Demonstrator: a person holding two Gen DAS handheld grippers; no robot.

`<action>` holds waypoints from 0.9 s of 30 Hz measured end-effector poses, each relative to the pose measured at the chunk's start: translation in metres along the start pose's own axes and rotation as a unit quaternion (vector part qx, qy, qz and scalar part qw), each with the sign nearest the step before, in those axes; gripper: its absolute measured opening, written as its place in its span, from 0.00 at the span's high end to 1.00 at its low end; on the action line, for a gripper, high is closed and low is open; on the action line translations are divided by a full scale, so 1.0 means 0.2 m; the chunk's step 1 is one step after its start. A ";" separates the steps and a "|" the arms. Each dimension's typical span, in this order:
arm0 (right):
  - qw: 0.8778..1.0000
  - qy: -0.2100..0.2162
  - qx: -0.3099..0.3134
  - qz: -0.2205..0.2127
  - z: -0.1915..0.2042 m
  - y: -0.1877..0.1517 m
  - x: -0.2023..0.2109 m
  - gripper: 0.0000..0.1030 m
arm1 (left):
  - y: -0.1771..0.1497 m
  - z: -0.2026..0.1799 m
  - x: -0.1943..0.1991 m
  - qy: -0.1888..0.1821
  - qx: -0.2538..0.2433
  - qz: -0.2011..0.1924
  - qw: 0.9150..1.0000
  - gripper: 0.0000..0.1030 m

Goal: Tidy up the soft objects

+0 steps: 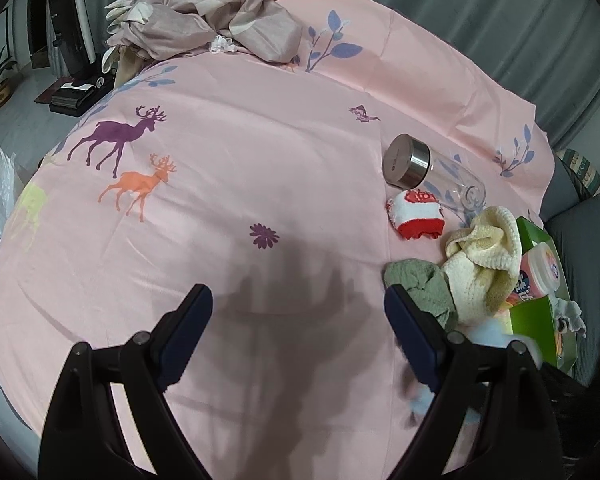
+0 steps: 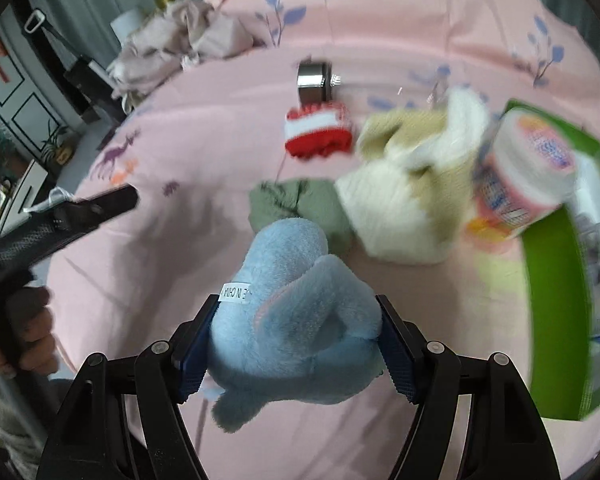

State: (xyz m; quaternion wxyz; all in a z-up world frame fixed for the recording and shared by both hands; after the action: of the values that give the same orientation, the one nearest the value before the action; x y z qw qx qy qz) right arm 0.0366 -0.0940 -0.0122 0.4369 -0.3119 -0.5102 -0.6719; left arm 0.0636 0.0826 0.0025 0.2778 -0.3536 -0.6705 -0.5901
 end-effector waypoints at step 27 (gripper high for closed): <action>0.998 0.034 -0.051 -0.009 -0.01 0.22 -0.03 0.28 | -0.10 -0.30 0.02 -0.108 -0.058 0.040 0.992 0.15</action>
State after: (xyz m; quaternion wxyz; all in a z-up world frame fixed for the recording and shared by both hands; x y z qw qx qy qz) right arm 0.0781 -0.0978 0.0003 0.4312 -0.3062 -0.4631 -0.7112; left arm 0.0422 0.0229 0.0031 0.2060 -0.4579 -0.6463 -0.5746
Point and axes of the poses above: each gripper's, at about its wrist camera, not at the fingertips, and x roughly against the way its jaws point, z to its left, y to its top, the point moved 10 cm from there along -x, roughly the way its jaws point, and after that the axes turned 14 degrees about -x, right-handed, at the moved point
